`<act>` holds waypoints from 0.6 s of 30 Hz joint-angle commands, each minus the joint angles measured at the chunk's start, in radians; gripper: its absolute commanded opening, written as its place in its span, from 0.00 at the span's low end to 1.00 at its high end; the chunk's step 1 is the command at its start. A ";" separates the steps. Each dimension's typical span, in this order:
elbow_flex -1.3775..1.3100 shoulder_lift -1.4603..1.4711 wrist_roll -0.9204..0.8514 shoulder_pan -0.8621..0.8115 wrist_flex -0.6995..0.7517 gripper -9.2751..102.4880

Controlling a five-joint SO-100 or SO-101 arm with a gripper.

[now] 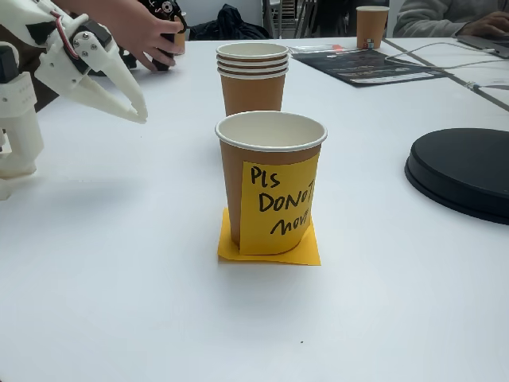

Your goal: Pickup cup and make a pile of cup.

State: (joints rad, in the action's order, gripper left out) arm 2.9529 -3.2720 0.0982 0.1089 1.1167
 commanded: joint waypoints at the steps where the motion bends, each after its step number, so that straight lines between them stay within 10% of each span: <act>1: -0.017 0.005 -0.003 -0.009 -0.015 0.02; 18: -0.588 0.612 -0.006 -0.012 -0.015 0.02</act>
State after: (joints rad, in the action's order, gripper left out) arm 2.5970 -2.8057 0.0982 0.1089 1.1167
